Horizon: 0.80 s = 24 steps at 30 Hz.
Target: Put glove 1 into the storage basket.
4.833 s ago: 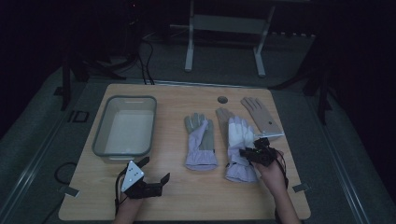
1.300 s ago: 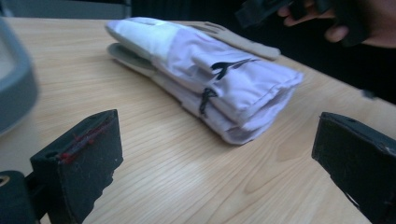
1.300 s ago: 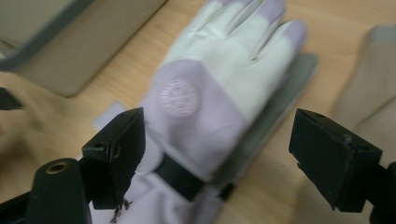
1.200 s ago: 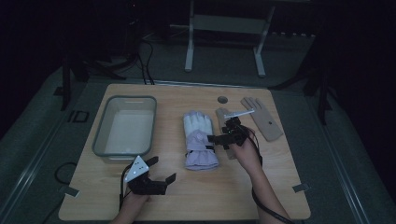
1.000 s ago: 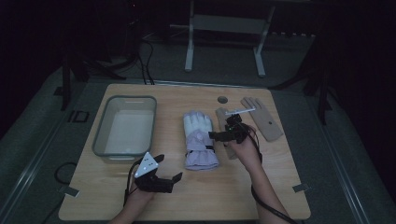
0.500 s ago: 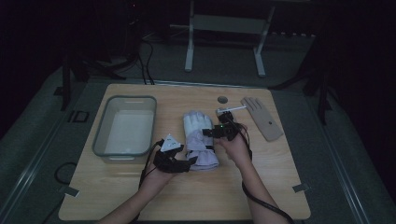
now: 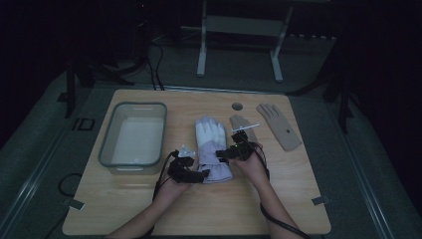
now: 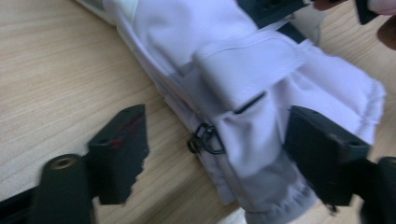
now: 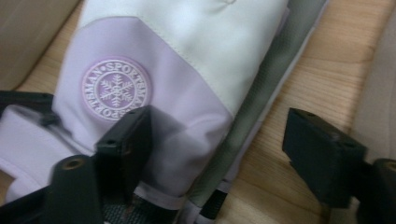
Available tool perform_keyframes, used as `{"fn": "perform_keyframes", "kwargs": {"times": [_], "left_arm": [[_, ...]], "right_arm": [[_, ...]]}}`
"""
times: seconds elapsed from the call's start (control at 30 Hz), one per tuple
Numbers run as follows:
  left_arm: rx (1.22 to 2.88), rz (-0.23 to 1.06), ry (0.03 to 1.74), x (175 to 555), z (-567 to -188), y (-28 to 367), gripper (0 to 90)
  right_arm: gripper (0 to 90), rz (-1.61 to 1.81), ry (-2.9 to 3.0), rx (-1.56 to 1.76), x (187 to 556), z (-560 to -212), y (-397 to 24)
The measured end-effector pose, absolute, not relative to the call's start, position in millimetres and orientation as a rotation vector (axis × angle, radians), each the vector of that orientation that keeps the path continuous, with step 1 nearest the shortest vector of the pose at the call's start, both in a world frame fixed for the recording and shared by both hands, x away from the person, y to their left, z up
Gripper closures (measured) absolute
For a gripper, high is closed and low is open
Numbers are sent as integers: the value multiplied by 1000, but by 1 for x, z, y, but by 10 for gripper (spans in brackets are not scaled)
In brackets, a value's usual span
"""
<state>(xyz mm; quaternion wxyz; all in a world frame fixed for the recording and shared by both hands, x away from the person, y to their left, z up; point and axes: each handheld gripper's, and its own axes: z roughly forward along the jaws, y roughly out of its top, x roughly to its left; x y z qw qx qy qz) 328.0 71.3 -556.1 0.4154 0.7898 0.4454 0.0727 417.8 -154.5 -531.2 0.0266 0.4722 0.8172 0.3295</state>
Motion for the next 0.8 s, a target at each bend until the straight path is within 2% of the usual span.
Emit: {"fn": "perform_keyframes", "kwargs": {"times": [0.17, 0.33, 0.37, 0.43, 0.5, 0.7, 0.8], "left_arm": [[2004, 125, 1099, 332, -563, 70, 189], [1997, 70, 1101, 336, -568, 71, 214], [1995, 62, 1086, 336, -569, 71, 225], [1993, 23, 1076, 336, -569, 70, 328], [2000, -1, 1073, 337, -568, 70, 390], [2017, -23, 1058, 335, -563, 70, 614], [2033, -17, 1055, 335, -559, 68, 693]], "right_arm": [[232, 1023, 2561, 1499, 420, -539, -155], [476, 1127, 2647, 1531, 424, -547, -158], [496, 1128, 2652, 1523, 424, -546, -158], [570, 1116, 2667, 1506, 424, -545, -157], [619, 1094, 2665, 1491, 423, -543, -156], [696, 1066, 2634, 1467, 417, -539, -152], [723, 1068, 2611, 1470, 414, -536, -151]]}}
